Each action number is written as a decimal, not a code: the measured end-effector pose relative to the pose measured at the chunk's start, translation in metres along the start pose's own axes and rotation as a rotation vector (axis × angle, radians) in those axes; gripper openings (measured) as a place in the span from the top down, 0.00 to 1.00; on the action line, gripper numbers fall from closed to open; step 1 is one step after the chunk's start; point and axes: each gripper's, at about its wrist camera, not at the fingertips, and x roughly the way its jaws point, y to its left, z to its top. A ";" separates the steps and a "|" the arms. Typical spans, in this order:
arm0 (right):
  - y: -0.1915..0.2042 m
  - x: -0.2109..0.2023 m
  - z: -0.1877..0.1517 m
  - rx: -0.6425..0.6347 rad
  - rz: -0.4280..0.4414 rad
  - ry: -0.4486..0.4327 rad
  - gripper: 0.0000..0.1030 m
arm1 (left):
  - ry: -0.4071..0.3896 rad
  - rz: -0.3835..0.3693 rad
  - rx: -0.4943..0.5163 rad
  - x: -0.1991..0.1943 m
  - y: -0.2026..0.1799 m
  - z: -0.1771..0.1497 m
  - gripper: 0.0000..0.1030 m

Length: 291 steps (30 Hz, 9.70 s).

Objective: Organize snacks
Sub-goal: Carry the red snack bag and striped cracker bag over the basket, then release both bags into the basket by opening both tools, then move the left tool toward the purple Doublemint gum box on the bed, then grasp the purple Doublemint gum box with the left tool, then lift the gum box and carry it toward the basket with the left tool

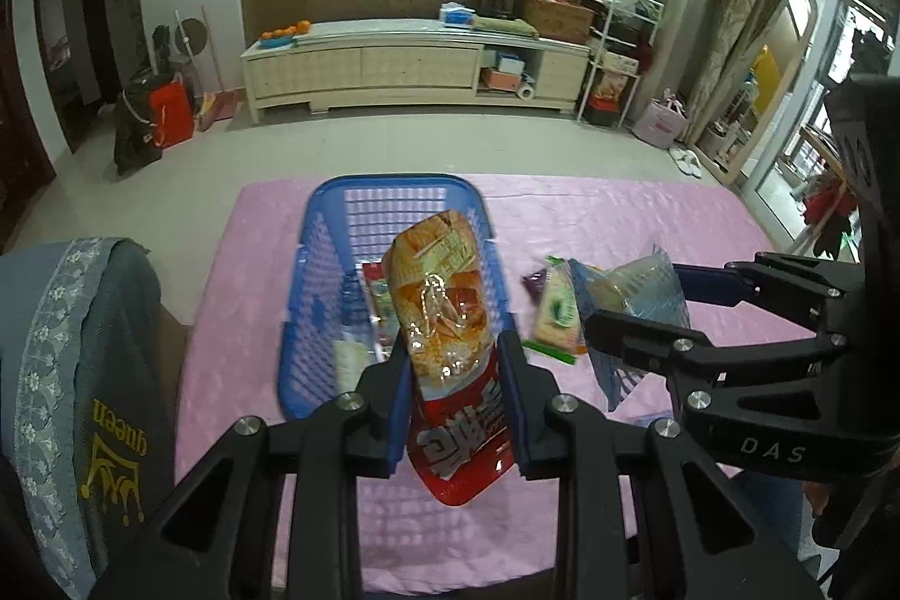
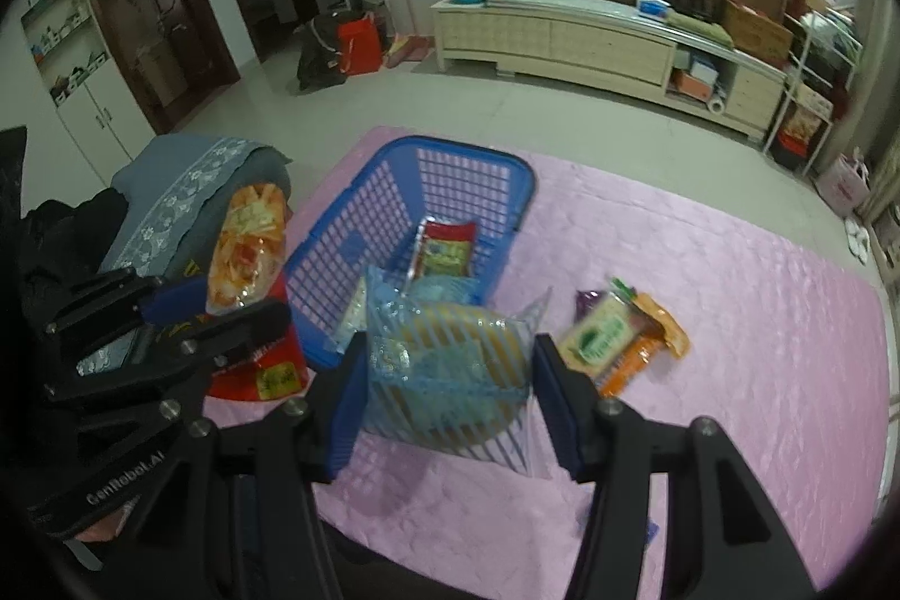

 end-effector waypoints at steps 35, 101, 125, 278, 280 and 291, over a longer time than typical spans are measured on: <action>0.017 0.094 0.003 -0.016 -0.133 0.142 0.00 | 0.071 -0.008 -0.054 0.053 0.069 -0.018 0.74; -0.082 -0.046 -0.073 0.204 -0.147 -0.061 0.00 | -0.040 -0.108 0.246 0.009 -0.078 -0.017 0.21; -0.177 -0.066 -0.179 0.254 -0.284 -0.115 0.00 | 0.039 -0.253 0.437 0.075 -0.188 -0.071 0.21; -0.145 -0.022 -0.061 -0.082 0.018 -0.135 0.98 | -0.073 -0.106 0.163 0.110 -0.162 0.007 0.72; -0.134 -0.032 -0.062 -0.098 0.010 -0.147 0.98 | -0.083 -0.101 0.166 0.096 -0.158 0.005 0.72; -0.083 -0.066 -0.060 -0.149 0.013 -0.199 0.98 | -0.137 -0.067 0.194 0.040 -0.123 -0.006 0.72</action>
